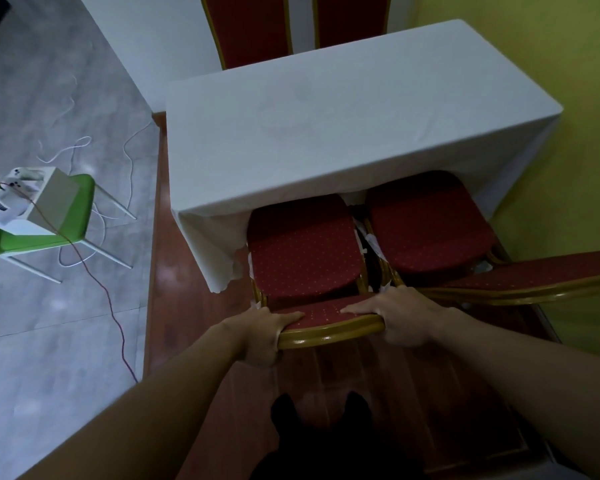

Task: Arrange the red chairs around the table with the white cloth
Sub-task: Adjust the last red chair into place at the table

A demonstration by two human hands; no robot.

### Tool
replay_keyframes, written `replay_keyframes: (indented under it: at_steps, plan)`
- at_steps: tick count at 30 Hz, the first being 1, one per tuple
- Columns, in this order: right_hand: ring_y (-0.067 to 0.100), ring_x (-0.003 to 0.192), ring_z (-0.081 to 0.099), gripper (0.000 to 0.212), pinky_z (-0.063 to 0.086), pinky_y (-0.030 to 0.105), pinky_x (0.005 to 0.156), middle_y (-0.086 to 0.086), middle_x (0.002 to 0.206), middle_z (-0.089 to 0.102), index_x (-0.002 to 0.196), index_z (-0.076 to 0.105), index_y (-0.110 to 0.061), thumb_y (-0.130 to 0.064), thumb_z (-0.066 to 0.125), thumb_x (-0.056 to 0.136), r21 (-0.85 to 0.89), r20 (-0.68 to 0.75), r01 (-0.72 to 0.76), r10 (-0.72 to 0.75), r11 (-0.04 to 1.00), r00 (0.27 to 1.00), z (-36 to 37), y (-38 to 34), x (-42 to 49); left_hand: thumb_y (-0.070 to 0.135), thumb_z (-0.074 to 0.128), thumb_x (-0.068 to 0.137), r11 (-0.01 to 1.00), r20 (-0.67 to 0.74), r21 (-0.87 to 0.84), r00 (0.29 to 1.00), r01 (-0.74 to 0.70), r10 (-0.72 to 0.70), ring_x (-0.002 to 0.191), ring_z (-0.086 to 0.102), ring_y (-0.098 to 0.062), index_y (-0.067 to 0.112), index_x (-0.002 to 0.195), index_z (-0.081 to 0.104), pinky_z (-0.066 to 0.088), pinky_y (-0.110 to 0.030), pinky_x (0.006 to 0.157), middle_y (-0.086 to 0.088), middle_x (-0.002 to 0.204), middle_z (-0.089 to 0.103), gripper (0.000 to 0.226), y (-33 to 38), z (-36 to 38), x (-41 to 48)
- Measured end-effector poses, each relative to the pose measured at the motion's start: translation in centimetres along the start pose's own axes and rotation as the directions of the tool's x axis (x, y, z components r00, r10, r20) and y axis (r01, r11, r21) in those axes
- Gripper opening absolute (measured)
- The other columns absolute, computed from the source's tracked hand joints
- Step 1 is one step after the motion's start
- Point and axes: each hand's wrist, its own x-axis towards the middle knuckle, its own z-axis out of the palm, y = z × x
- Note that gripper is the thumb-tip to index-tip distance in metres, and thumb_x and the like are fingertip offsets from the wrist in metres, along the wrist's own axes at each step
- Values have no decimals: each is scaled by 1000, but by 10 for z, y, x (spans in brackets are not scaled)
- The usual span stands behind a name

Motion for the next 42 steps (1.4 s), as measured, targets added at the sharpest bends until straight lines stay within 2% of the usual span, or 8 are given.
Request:
replay_keyframes:
  at_steps: [9,11,13,15,19,32,38,42]
  plan:
    - [-2,55,55,58,47,25,77,-13,75,68,144,45,-50,-23,58,94,26,-36,6,-5,1000,999,0,2,-6,24,55,91,999,8,3,999,35,-35,130,47,-32,29,159,14,31,-41,111,-11,148,46,79,9,-1,-3]
    - [-3,55,53,60,52,37,86,-14,75,67,144,45,-51,-21,57,93,13,-33,6,-5,1000,999,-1,1,-8,23,55,91,999,5,-4,999,38,-38,131,46,-32,28,159,15,31,-41,112,-11,148,46,79,12,-2,-4]
    - [-3,56,52,63,53,25,78,-15,75,66,144,45,-51,-18,57,91,14,-30,15,-14,1000,999,-1,2,-9,23,55,91,999,7,-7,999,39,-39,132,45,-31,28,159,15,30,-41,112,-11,149,45,79,14,-1,-3]
    - [-1,56,53,65,35,10,60,-13,76,67,144,44,-51,-16,57,91,10,-14,11,-11,1000,1000,-3,3,-11,24,55,90,999,3,-5,999,47,-47,134,42,-33,28,158,15,29,-42,113,-11,151,42,79,15,2,-2]
    - [2,57,58,68,32,9,51,-8,77,69,145,42,-52,-14,56,90,10,31,21,-21,1000,999,-7,5,-14,26,55,89,998,1,-12,998,61,-61,134,42,-34,30,158,16,28,-44,113,-11,152,41,79,14,6,1]
    - [5,64,64,61,41,13,55,-16,74,65,143,46,-50,-19,60,92,36,26,24,-25,999,999,-7,18,-13,27,54,92,999,-27,-12,999,44,-44,134,45,-31,27,158,18,28,-40,112,-11,150,45,75,25,2,5]
    - [-1,63,57,57,54,24,74,-21,73,59,144,46,-49,-24,60,95,37,2,23,-23,999,1000,-9,13,-17,27,54,93,999,-30,-15,999,45,-45,139,38,-31,27,158,17,24,-38,114,-10,155,38,75,28,2,3]
    - [4,64,62,56,54,23,72,-19,73,61,144,46,-49,-26,60,95,25,-3,36,-36,999,999,-8,15,-17,26,54,93,997,-28,-53,998,56,-58,140,37,-32,28,158,16,24,-40,114,-11,156,35,76,27,5,3]
